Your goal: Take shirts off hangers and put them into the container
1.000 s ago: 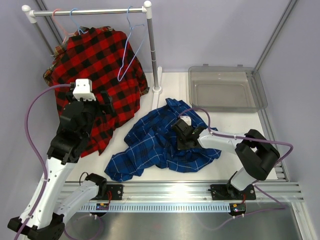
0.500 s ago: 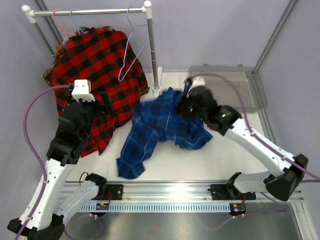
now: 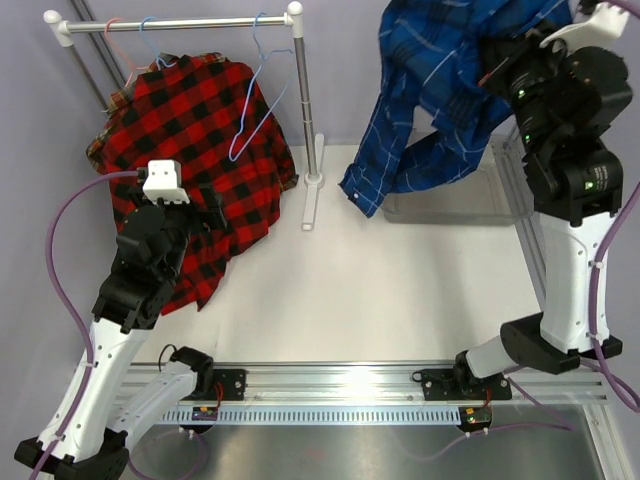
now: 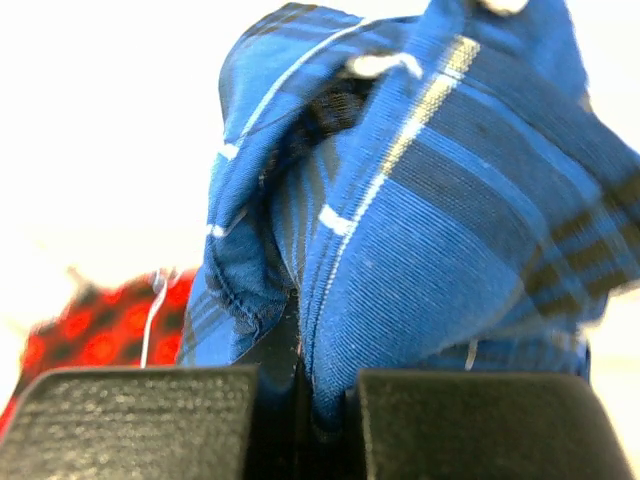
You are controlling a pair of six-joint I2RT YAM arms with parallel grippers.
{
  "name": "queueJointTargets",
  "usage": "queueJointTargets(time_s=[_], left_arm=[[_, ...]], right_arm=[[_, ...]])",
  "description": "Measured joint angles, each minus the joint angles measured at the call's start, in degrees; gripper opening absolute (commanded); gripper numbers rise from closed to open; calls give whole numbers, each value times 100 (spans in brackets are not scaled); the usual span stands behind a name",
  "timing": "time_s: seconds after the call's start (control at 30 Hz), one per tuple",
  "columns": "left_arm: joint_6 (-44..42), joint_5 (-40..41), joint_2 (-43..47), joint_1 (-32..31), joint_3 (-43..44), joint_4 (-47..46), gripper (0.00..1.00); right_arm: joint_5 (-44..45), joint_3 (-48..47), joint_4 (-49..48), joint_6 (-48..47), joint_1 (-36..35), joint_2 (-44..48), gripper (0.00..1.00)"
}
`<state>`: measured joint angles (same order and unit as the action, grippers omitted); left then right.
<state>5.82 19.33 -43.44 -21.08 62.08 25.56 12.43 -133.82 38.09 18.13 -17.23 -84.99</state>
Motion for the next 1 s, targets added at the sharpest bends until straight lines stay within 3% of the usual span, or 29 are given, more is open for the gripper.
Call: queueJointTargets(time_s=[0.2,0.33,0.6,1.0], left_arm=[[0,-2,-2,0,-39,-13,99],[0,-2,-7,0,-74,-20,99],[0,-2,-15,0,-74,-33,99],[2,-2,-15,0,-74,-39,99]], right_arm=[[-361,-870,-236,-26,1091,-708,0],[-811,-848,-544,22,1768,-1108,0],[-1497,551,-1405,90,2559,-1318,0],[-1818,2988,-2776,-153,2747,-1139,0]])
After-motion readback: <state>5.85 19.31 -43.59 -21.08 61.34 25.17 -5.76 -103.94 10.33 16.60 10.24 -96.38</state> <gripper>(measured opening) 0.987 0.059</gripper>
